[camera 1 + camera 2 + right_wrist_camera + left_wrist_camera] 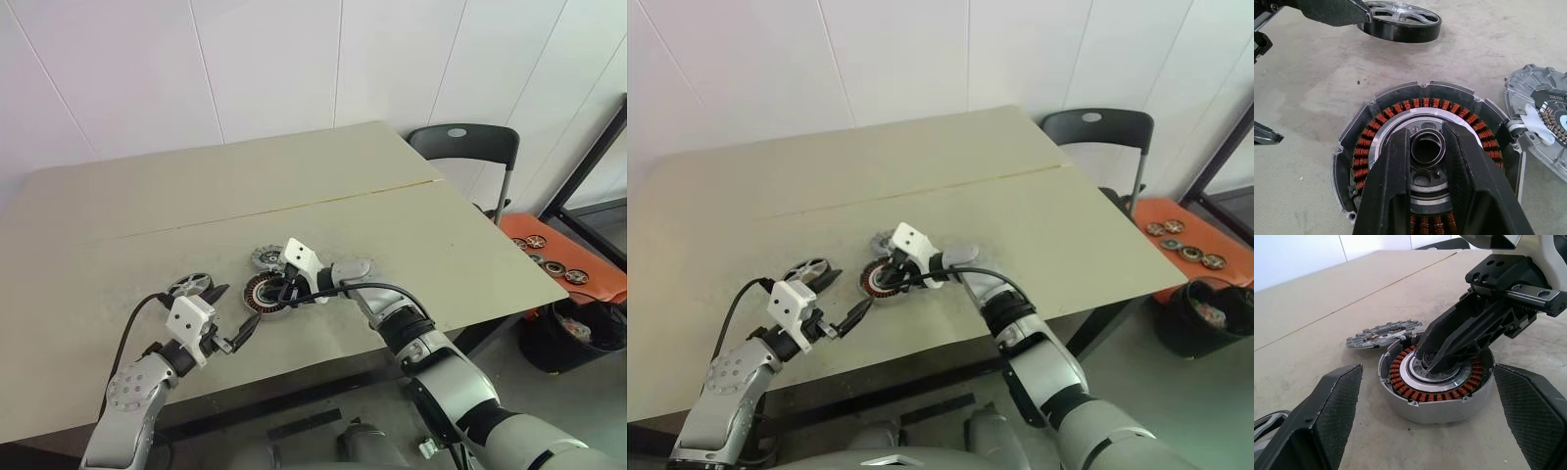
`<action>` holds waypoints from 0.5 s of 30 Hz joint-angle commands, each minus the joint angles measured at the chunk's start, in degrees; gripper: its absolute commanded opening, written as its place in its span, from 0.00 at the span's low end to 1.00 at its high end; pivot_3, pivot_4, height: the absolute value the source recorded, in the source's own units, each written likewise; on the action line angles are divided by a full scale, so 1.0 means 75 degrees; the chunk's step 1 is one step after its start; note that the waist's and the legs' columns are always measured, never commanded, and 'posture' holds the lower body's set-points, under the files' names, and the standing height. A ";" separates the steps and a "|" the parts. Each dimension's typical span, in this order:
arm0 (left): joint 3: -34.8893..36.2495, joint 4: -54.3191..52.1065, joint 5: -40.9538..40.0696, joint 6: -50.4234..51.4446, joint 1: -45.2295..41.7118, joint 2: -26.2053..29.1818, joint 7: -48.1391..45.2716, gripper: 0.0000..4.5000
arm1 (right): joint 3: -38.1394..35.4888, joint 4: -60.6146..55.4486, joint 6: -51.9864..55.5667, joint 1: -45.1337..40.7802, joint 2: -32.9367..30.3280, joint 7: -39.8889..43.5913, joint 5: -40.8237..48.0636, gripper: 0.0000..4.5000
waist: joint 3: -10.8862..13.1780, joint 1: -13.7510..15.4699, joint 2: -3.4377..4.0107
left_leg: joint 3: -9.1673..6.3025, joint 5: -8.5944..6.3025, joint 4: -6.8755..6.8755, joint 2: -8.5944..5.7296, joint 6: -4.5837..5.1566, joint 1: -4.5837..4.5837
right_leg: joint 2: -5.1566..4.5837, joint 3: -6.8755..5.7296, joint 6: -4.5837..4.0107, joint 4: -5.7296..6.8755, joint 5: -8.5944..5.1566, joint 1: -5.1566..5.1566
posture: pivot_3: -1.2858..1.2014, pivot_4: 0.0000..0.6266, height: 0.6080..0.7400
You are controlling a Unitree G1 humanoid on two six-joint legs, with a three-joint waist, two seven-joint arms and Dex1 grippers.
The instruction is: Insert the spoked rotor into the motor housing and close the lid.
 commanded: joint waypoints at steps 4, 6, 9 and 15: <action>0.0013 -0.0060 0.0042 -0.0036 -0.0118 0.0011 0.0052 1.00 | 0.0155 0.0202 0.0226 0.0053 -0.0039 -0.0023 -0.0155 0.14 | 0.0000 0.0000 0.0000 | 0.0000 0.0000 0.0000 0.0000 0.0000 0.0000 | 0.0000 0.0000 0.0000 0.0000 0.0000 0.0000 | 0.52 0.00 1.00; 0.0018 -0.0049 0.0048 -0.0044 -0.0131 0.0007 0.0064 1.00 | 0.0142 0.0238 0.0217 0.0039 -0.0035 -0.0060 -0.0161 0.30 | 0.0000 0.0000 0.0000 | 0.0000 0.0000 0.0000 0.0000 0.0000 0.0000 | 0.0000 0.0000 0.0000 0.0000 0.0000 0.0000 | 0.52 0.00 1.00; 0.0027 -0.0046 0.0058 -0.0057 -0.0112 0.0005 0.0076 1.00 | 0.0076 0.0260 0.0188 0.0023 0.0002 -0.0128 -0.0115 0.48 | -0.0001 0.0010 -0.0001 | -0.0001 0.0000 0.0000 0.0000 0.0000 0.0000 | 0.0000 0.0000 0.0000 0.0000 0.0000 0.0001 | 0.52 0.00 1.00; 0.0027 -0.0035 0.0073 -0.0054 -0.0091 -0.0002 0.0090 1.00 | -0.0302 0.0091 0.0240 -0.0058 0.0149 -0.0059 0.0300 0.48 | 0.0000 0.0003 -0.0001 | -0.0001 0.0000 0.0004 0.0000 0.0000 0.0000 | -0.0002 0.0001 0.0000 0.0000 0.0000 0.0003 | 0.52 0.00 1.00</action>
